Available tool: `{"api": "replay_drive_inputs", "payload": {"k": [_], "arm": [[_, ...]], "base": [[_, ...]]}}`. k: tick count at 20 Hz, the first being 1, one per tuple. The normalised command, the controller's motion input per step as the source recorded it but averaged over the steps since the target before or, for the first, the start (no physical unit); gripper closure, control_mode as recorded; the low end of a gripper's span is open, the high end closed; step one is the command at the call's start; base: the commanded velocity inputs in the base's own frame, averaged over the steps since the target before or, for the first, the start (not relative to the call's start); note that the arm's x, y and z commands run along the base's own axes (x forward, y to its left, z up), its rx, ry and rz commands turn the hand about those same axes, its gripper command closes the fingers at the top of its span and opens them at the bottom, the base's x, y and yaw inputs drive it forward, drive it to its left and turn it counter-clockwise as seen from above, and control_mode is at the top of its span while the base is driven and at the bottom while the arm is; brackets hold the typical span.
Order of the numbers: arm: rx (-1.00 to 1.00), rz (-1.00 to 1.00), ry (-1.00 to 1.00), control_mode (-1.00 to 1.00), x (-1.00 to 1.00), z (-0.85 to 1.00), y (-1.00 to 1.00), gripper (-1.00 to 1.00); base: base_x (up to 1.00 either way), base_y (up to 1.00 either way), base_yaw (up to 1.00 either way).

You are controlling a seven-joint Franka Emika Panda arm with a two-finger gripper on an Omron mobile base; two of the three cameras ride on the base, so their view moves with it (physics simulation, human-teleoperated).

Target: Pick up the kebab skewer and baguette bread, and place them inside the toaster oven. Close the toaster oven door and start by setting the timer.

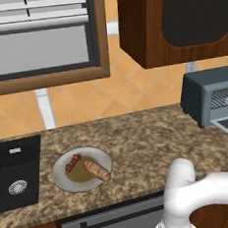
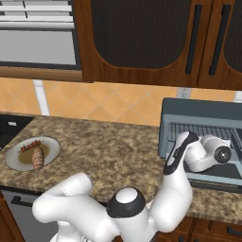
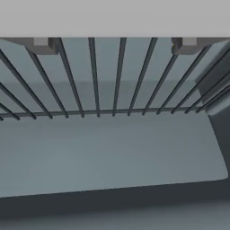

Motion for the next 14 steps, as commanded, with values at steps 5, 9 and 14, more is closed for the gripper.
{"api": "replay_drive_inputs", "payload": {"k": [5, 9, 14], "arm": [[0.00, 0.00, 0.12, -1.00, -0.02, -0.20, 0.00, -1.00], [0.00, 0.00, 0.07, -1.00, -0.32, -0.48, 0.00, -1.00], [0.00, 0.00, 0.04, -1.00, -0.74, -0.71, 0.00, -1.00]], "base": [[0.00, 0.00, 0.00], [0.00, 0.00, 0.00], [0.00, 0.00, 0.00]]}}
